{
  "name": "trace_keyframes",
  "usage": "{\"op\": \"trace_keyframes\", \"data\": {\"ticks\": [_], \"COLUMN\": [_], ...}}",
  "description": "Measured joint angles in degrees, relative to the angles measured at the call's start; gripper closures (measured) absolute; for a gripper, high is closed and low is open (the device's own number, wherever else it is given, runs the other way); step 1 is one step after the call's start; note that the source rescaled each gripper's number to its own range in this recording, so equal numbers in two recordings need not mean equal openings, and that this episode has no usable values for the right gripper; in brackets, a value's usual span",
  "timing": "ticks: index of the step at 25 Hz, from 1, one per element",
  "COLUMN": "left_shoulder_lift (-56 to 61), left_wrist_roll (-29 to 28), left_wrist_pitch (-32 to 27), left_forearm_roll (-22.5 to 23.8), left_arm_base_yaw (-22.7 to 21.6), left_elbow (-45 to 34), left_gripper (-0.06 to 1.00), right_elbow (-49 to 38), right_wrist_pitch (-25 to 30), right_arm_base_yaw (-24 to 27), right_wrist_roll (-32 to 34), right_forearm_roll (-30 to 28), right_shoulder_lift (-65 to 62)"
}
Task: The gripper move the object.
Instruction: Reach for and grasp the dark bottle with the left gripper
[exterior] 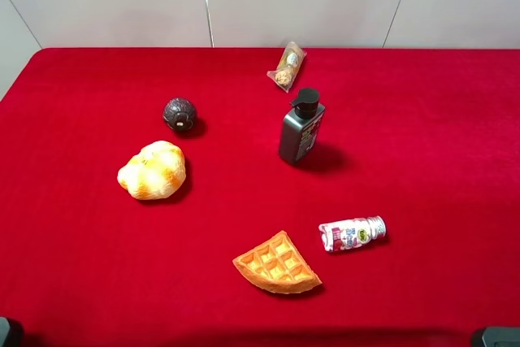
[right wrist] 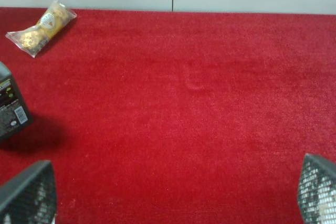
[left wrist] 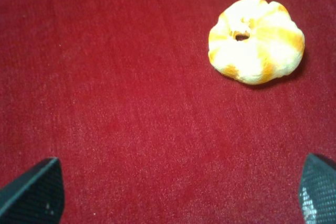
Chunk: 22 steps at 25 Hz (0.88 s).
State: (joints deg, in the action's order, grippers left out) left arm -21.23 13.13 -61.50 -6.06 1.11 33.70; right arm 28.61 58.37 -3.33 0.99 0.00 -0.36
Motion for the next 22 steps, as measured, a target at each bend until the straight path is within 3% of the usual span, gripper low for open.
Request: {"op": "trace_keyframes", "data": {"ticks": [12,22], "left_shoulder_lift": [-20.13,-34.72], "left_wrist_roll": [2.39,2.54], "left_wrist_pitch": [0.12,1.97], "left_forearm_roll": [-3.3,-4.63], "left_arm_base_yaw": [0.14,6.74], "left_elbow": [9.31,17.11], "left_gripper": [0.14,0.14], "right_elbow": [0.0,0.0], "right_wrist_pitch": [-0.04,-0.04], "right_arm_base_yaw": [0.0,0.0], "right_wrist_roll": [0.0,0.0], "right_forearm_roll": [0.0,0.0], "right_shoulder_lift": [0.0,0.0]}}
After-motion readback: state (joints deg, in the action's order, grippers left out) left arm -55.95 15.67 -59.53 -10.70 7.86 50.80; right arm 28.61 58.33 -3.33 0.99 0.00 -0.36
